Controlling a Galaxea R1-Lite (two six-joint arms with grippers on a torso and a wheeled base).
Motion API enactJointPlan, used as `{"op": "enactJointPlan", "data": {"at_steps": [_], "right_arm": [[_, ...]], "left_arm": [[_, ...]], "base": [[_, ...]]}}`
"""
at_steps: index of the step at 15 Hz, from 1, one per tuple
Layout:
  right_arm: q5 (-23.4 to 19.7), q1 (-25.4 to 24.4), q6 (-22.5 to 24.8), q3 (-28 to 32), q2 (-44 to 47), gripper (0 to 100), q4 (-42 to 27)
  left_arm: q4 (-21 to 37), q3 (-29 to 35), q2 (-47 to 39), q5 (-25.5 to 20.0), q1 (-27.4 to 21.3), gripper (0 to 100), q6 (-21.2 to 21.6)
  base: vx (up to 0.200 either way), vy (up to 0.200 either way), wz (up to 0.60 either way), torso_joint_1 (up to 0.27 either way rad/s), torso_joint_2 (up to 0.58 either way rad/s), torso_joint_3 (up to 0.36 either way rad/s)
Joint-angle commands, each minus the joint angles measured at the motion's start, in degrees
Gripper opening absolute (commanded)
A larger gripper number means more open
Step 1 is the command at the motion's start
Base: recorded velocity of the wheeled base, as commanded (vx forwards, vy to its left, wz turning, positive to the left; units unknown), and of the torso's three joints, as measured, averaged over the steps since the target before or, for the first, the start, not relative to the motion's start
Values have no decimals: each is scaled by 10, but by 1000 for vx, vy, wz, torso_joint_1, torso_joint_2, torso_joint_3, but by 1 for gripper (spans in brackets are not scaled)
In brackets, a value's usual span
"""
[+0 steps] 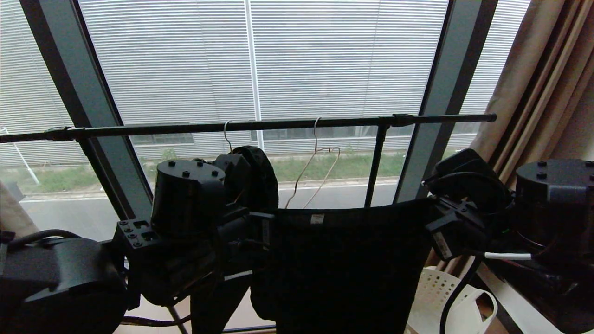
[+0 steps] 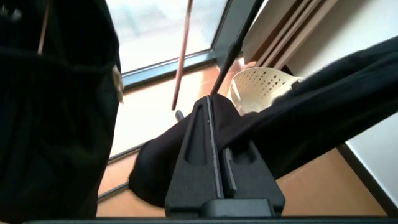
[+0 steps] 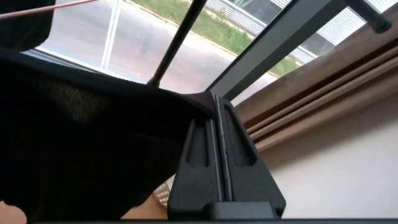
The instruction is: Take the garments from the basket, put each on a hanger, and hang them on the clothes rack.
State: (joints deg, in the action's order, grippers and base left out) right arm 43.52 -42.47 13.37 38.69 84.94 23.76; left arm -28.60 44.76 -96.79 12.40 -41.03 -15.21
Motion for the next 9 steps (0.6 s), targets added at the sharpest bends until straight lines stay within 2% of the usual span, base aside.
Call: {"op": "enactJointPlan", "data": {"at_steps": [1, 3, 5, 9], "right_arm": [[3, 0, 22, -1, -21, 0, -28], [2, -12, 24, -1, -51, 0, -93], [0, -84, 21, 0, -82, 0, -166], [-1, -174, -19, 15, -48, 0, -181]], "left_arm": [[11, 33, -12, -1, 8, 0, 6], [26, 70, -27, -3, 12, 0, 16], [54, 135, -56, -10, 11, 0, 26], [122, 248, -91, -30, 9, 0, 29]], "base": [[0, 0, 0, 0, 0, 0], [0, 0, 0, 0, 0, 0], [0, 0, 0, 0, 0, 0], [0, 0, 0, 0, 0, 0]]}}
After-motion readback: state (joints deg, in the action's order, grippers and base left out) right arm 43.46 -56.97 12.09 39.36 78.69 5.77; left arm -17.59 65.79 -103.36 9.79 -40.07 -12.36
